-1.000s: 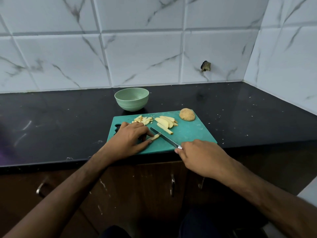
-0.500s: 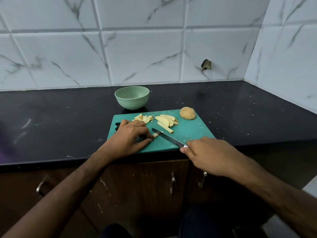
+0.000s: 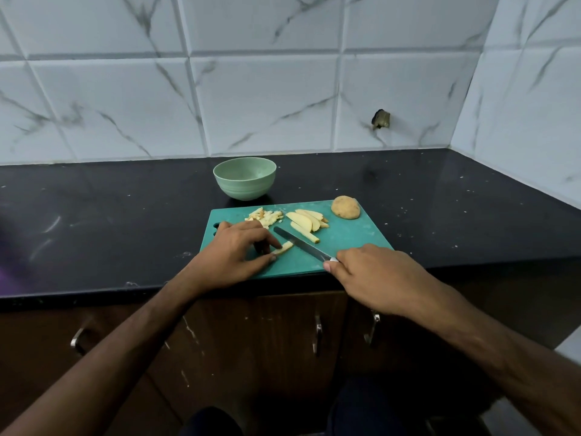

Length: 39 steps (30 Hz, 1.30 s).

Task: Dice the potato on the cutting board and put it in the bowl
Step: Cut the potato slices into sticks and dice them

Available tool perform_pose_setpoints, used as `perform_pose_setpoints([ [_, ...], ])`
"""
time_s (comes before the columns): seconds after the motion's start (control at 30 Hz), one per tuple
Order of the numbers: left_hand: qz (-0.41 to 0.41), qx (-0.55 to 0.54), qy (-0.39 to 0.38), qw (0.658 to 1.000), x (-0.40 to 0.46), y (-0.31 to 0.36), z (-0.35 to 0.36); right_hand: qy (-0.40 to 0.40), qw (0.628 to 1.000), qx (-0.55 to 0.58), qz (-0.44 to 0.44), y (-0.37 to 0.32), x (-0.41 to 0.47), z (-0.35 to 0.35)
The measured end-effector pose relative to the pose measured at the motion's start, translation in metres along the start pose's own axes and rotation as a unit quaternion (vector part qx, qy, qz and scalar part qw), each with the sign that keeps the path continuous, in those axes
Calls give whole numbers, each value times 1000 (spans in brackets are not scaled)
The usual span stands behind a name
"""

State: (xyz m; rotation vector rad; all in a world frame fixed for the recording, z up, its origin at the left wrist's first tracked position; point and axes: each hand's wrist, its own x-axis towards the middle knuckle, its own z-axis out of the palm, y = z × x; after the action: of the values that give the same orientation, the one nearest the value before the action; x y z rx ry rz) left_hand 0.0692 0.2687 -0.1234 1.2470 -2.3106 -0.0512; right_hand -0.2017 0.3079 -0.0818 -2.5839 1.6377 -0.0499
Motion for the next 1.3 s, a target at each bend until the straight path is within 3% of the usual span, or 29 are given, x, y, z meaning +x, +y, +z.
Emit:
perform_pose_setpoints([
  [0.4, 18, 45, -5, 999, -4, 6, 0, -6, 1000, 0, -7, -12, 17, 17],
  [0.63, -10, -78, 42, 996, -10, 2, -5, -5, 1000, 12, -7, -10, 6, 2],
  [1.3, 3, -73, 15, 997, -9, -1, -4, -11, 1000, 14, -12, -18, 4, 13],
])
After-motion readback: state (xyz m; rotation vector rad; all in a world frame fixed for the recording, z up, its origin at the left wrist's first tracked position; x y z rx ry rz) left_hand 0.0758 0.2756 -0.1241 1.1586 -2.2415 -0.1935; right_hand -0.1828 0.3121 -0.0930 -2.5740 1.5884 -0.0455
